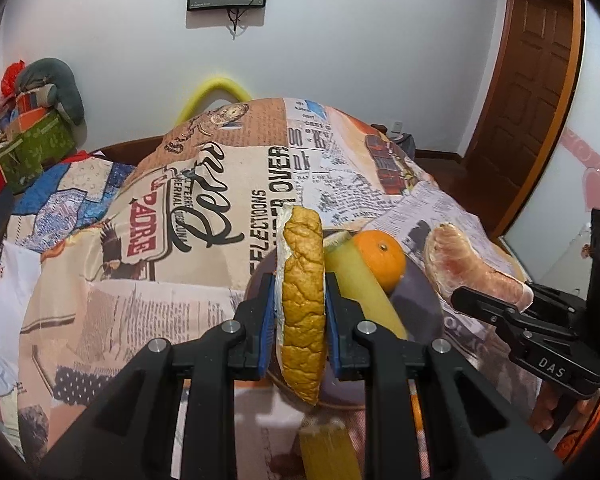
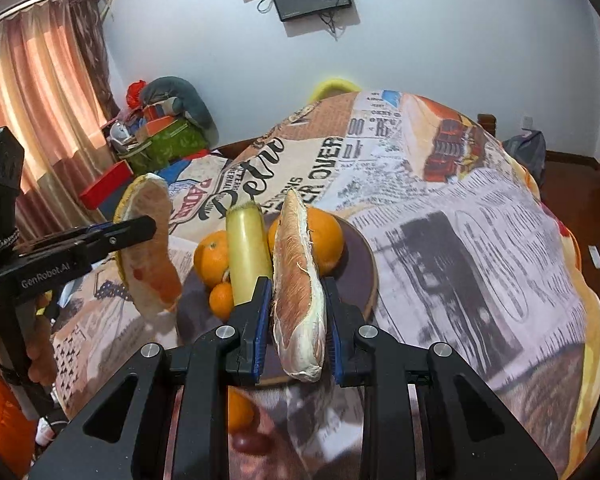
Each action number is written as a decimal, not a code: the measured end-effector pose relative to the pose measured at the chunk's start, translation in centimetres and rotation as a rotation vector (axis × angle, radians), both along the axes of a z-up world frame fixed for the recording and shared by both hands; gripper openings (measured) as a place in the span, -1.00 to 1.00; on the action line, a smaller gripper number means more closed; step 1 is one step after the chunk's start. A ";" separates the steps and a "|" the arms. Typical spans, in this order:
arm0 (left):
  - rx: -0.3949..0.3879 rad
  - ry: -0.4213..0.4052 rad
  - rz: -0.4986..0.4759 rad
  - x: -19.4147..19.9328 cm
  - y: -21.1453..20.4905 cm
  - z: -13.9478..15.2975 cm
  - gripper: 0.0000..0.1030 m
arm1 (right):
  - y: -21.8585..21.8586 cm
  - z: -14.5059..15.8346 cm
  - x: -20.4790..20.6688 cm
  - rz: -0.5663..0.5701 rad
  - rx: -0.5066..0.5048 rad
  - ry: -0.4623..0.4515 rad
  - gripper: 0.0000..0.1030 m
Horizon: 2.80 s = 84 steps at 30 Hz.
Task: Organize fruits
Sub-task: 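Lower both pomelo segments onto the plate and open both tools, then grasp the yellow cob with the left tool while the right tool grasps the small orange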
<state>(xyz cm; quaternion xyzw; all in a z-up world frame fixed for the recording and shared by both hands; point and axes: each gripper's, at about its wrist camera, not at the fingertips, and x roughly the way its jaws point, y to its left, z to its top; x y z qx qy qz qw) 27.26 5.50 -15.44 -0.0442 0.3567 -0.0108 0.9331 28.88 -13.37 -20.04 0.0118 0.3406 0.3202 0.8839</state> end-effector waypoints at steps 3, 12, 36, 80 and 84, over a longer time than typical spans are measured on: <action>0.012 0.004 0.007 0.7 -0.2 -0.5 -0.58 | 0.9 -0.2 0.8 0.022 -0.004 0.000 -0.57; 0.012 0.065 -0.042 2.3 -1.3 -2.7 -0.57 | 2.4 -1.9 2.4 0.070 -0.036 0.053 -0.57; -0.028 0.110 -0.102 1.7 -3.0 -2.9 0.01 | 1.0 -1.6 1.9 0.030 -0.081 0.085 -0.39; -0.070 0.226 -0.060 -9.1 -2.3 -4.6 0.09 | -0.4 0.6 -8.7 0.033 -0.147 -0.006 -0.13; -0.065 0.256 -0.067 -8.8 -2.8 -5.8 0.09 | -0.3 -0.3 -8.5 0.037 -0.160 0.016 -0.12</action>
